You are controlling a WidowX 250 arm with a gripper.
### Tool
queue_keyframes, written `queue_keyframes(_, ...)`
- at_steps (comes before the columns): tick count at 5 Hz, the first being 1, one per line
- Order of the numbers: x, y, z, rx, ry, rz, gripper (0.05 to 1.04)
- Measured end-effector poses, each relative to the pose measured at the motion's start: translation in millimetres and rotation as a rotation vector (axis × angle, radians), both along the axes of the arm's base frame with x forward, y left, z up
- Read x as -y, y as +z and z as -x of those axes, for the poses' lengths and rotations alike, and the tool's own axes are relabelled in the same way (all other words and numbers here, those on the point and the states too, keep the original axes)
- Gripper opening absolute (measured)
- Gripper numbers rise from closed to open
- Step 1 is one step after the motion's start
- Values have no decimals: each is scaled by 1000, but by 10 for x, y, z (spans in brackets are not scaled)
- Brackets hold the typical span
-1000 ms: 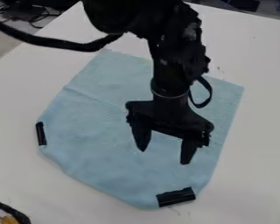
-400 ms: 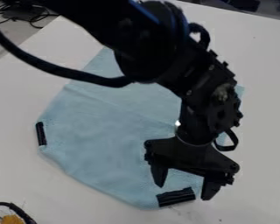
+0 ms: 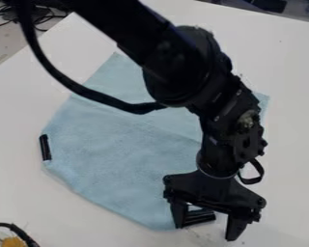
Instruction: Fold cloth from the bottom right to the left
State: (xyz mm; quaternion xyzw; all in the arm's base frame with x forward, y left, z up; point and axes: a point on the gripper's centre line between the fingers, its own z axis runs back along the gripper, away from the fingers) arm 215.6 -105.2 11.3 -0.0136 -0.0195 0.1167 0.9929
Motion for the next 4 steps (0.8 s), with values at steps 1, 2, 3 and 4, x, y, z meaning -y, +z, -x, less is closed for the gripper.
queue_keyframes(1,11,-70,-3,5,32,10,1000)
queue_keyframes(2,-1,-80,-17,-2,42,8,944)
queue_keyframes(3,-26,-87,-25,-1,47,-2,682)
queue_keyframes(4,-63,-89,-25,-16,64,-12,439)
